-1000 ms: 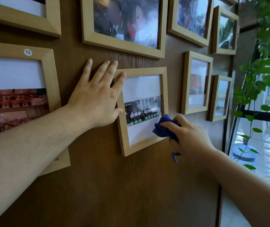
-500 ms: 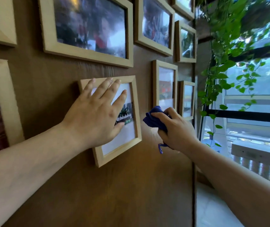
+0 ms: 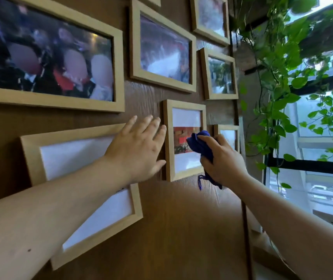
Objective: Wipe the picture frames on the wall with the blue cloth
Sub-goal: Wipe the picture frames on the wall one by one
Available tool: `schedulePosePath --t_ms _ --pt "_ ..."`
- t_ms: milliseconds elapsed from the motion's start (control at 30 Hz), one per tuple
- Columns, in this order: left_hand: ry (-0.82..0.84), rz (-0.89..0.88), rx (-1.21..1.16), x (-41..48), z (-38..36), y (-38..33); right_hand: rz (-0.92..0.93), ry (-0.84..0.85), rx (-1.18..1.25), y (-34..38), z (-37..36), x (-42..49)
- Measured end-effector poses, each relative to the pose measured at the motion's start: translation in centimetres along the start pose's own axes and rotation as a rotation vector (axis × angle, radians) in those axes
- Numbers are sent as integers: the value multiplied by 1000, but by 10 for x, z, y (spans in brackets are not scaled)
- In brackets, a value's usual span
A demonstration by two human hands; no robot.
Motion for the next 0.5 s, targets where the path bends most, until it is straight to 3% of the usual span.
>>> schedulePosePath --t_ms 233,500 --pt "74 140 67 63 -31 -15 60 -75 87 5 -13 67" --pt "92 131 160 69 -56 -19 213 -75 30 13 -39 97"
Point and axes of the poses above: each hand's wrist, its own x-axis towards the middle knuckle, its own z-axis out of the back of the hand, y = z × x, the point moved 4 cm from there along x, towards the middle knuckle, and after that the axes turned 2 degrees about -x, right-handed, at the moved point
